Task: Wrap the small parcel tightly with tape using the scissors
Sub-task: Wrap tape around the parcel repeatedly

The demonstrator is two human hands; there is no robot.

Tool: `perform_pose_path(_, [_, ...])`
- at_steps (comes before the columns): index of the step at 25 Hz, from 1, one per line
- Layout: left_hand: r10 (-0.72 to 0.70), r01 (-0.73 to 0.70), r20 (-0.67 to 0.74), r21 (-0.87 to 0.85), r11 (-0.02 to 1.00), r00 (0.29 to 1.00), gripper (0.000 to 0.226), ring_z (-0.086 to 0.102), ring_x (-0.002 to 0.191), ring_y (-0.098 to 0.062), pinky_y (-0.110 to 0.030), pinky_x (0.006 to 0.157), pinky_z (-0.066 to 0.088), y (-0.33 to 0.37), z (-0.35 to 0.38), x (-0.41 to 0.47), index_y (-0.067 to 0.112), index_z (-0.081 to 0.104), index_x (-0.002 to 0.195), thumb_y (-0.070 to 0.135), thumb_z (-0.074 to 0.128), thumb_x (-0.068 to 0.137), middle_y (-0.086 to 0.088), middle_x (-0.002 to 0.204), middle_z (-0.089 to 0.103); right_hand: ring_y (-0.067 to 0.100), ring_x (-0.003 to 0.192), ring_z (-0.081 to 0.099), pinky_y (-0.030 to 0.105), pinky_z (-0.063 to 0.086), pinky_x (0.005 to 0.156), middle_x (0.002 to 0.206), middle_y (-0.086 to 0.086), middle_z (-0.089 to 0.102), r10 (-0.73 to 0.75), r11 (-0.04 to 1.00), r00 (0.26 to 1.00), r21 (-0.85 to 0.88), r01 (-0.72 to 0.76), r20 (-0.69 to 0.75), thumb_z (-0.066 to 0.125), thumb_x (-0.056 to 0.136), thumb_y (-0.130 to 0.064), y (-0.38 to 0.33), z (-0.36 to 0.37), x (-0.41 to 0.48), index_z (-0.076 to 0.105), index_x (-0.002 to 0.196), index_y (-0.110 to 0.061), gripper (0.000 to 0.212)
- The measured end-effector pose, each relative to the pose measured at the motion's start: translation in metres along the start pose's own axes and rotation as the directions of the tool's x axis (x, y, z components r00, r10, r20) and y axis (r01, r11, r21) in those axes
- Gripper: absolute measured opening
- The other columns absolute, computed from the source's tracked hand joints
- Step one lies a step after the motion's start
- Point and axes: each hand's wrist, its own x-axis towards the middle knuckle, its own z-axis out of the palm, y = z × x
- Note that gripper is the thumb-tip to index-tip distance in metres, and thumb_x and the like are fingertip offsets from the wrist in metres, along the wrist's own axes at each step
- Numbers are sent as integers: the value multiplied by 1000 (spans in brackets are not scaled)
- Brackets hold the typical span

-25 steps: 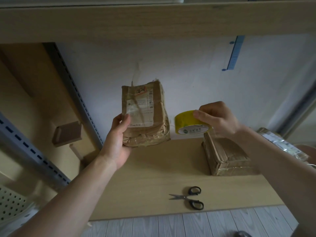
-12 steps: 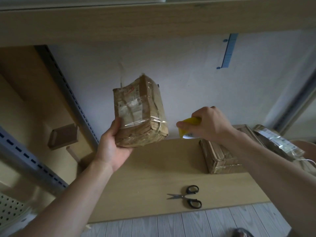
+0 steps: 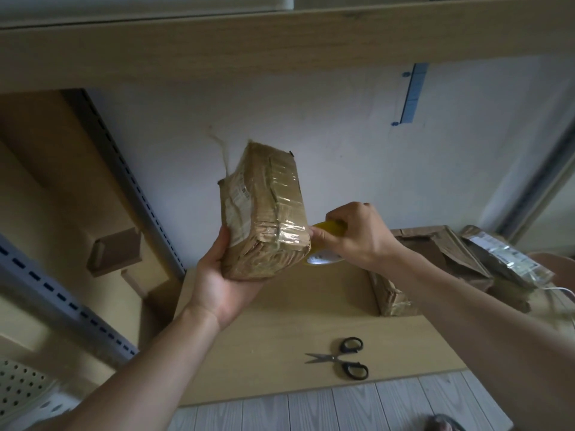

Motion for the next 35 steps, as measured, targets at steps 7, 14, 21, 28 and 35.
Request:
perform_pose_path(7, [79, -71, 1, 455, 888, 997, 67, 56, 130, -33, -58, 110, 36, 1, -6, 8, 26, 32, 152, 54, 54, 95, -13, 142, 58, 15, 45, 42, 31, 34, 46, 47, 1, 44, -10, 992, 999, -123, 14, 31, 58, 70, -82, -4, -10, 3, 53, 54, -11, 73])
perform_pose_path(14, [44, -30, -18, 481, 876, 999, 92, 64, 121, -25, -63, 103, 42, -12, 3, -1, 31, 46, 139, 51, 87, 59, -2, 135, 64, 15, 46, 40, 27, 28, 47, 46, -2, 39, 13, 975, 998, -220, -25, -53, 60, 79, -72, -18, 3, 0, 49, 51, -14, 65])
perform_pose_path(21, [208, -180, -102, 235, 955, 973, 64, 60, 124, -32, -55, 107, 45, -3, 7, 2, 21, 52, 137, 44, 67, 79, -13, 132, 65, 15, 59, 34, 26, 26, 59, 60, 8, 33, 60, 884, 995, 458, -87, 74, 58, 93, -44, -10, -8, 0, 41, 59, -6, 53])
perform_pose_path(28, [263, -213, -212, 232, 949, 941, 65, 62, 122, -30, -54, 101, 48, 0, 16, -2, 23, 54, 136, 46, 69, 77, -11, 132, 65, 21, 55, 25, 36, 17, 56, 57, 8, 25, -22, 884, 999, 467, 8, 23, 55, 94, -37, -10, -16, 8, 32, 53, -9, 55])
perform_pose_path(35, [293, -251, -209, 205, 946, 933, 51, 59, 123, -34, -46, 85, 50, 17, 19, -1, 25, 61, 131, 53, 50, 90, -11, 129, 67, 10, 46, 27, 22, 21, 45, 48, 0, 28, -16, 989, 999, 149, 11, 35, 70, 89, -44, 1, -13, 6, 41, 49, -4, 64])
